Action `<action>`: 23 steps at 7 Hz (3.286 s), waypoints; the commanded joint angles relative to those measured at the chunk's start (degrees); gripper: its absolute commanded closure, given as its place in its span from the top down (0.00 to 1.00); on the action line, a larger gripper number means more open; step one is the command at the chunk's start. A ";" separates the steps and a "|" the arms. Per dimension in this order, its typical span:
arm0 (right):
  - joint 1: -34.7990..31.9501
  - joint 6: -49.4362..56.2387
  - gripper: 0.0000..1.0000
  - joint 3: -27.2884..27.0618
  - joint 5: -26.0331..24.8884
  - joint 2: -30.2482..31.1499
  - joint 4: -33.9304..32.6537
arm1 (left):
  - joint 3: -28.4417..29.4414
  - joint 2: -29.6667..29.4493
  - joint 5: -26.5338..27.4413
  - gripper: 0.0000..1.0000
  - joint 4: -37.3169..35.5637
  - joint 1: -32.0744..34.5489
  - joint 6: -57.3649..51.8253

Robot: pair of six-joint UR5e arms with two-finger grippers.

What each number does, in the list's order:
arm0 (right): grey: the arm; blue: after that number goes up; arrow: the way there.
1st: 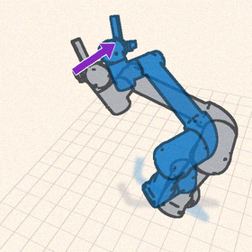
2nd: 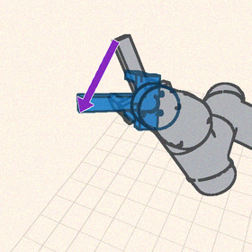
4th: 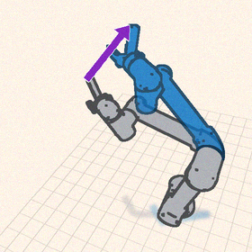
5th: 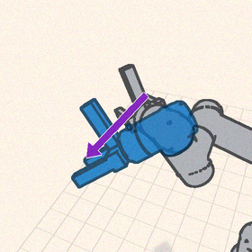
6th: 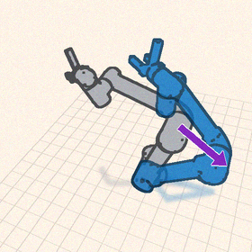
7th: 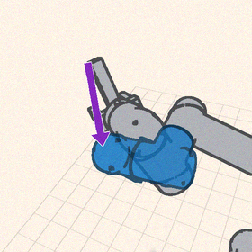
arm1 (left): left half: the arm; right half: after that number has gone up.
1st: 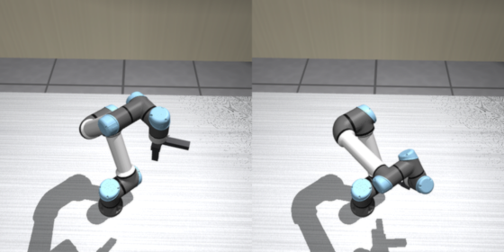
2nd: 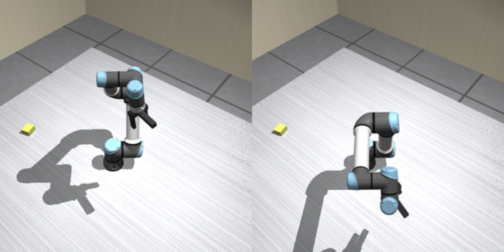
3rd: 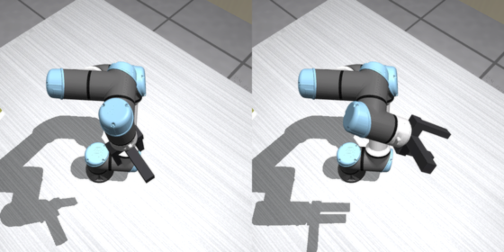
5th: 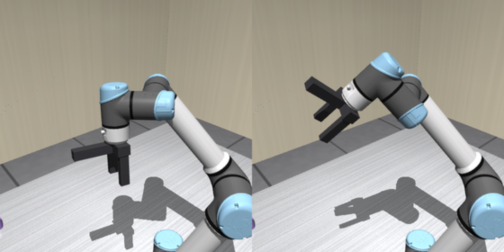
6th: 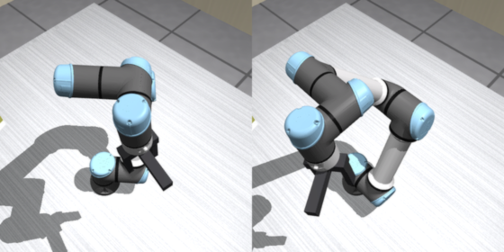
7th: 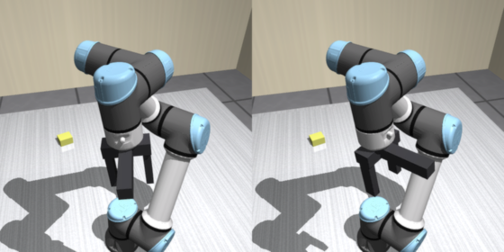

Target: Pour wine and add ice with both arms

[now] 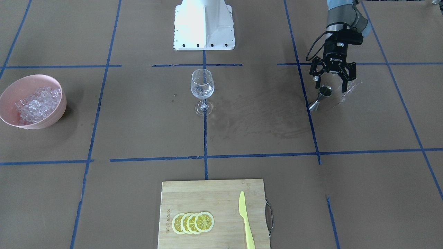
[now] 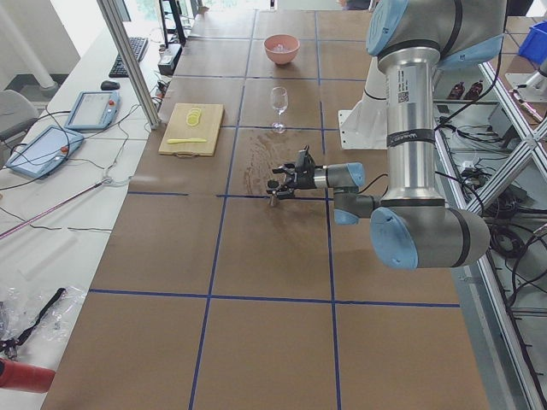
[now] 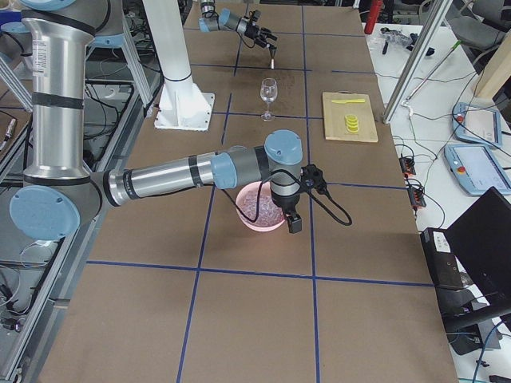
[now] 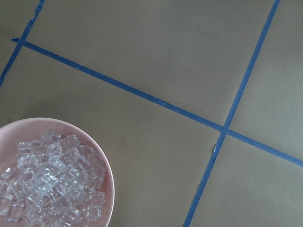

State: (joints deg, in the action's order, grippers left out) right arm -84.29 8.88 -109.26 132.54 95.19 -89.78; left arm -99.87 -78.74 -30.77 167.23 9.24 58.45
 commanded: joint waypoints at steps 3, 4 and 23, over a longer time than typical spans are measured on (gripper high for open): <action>0.00 0.00 1.00 -0.08 0.00 0.26 0.04 | 4.76 -2.82 2.90 0.99 -0.15 -1.86 1.32; 0.00 0.00 1.00 0.01 0.00 0.26 0.04 | 6.95 -4.56 2.91 0.99 -0.15 -1.86 1.32; 0.00 0.00 1.00 -0.43 0.00 0.08 0.04 | 11.72 -6.87 2.38 0.26 3.01 -2.65 1.67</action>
State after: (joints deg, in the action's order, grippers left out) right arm -84.29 8.88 -109.61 132.54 95.27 -89.74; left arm -88.19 -85.61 -28.39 169.52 6.58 60.12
